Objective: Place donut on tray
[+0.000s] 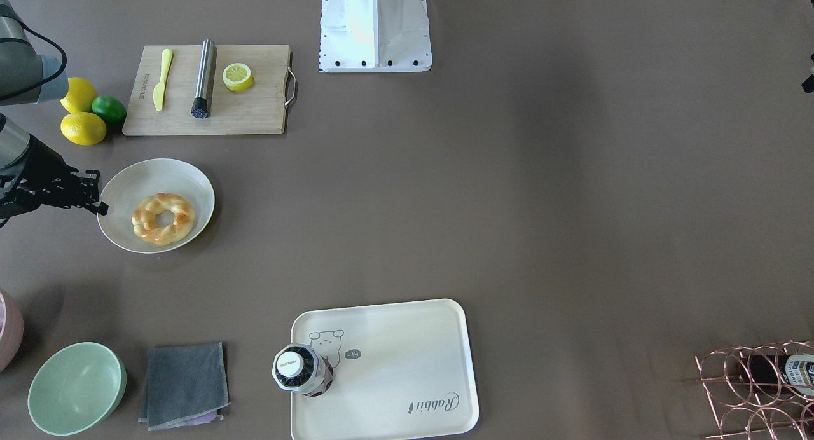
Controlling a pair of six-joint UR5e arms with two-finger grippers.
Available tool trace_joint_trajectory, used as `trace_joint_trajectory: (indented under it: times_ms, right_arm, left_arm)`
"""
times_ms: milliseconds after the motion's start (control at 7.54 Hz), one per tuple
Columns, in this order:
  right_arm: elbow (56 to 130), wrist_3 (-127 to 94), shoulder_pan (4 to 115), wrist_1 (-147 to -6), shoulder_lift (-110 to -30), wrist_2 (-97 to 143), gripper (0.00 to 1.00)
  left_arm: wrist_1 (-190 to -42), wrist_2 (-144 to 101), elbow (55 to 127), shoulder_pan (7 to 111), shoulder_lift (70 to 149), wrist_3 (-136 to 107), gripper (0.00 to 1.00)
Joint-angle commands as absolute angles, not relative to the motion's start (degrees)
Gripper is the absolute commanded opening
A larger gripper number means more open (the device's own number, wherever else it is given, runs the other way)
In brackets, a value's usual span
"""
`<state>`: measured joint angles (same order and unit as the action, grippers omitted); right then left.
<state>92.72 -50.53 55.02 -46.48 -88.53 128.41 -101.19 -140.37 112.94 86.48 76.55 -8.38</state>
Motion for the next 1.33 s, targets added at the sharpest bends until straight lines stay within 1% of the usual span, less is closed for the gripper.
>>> trace_joint_trajectory:
  times_ms: [0, 265, 531, 796, 929, 1061, 1194]
  right_arm:
    - [103.4, -57.2, 52.4, -63.2, -81.2, 128.0, 0.00]
    - [104.6, -65.7, 47.9, -65.0, -75.3, 126.0, 0.00]
    - [104.6, -74.1, 44.1, -65.1, -69.6, 125.0, 0.00]
    - [104.6, -77.9, 41.5, -65.9, -66.4, 123.1, 0.00]
    - [104.6, -78.2, 41.3, -68.9, -64.2, 123.0, 0.00]
    - [104.7, -78.2, 41.1, -71.4, -62.2, 122.9, 0.00]
    - [104.7, -78.2, 40.3, -72.1, -61.7, 121.1, 0.00]
  left_arm:
    - [-101.4, -142.3, 113.6, 76.5, 86.5, -29.9, 0.93]
    - [-99.6, -140.8, 113.4, 66.9, 96.8, -45.1, 0.93]
    - [-99.6, -136.4, 114.2, 57.5, 104.8, -61.1, 0.93]
    - [-99.6, -128.7, 112.9, 48.0, 111.9, -70.5, 0.93]
    - [-99.6, -126.5, 111.0, 44.0, 116.1, -73.9, 0.92]
    - [-99.6, -126.4, 108.7, 43.6, 119.3, -75.9, 0.92]
    - [-99.8, -126.2, 107.7, 42.4, 120.4, -75.9, 0.92]
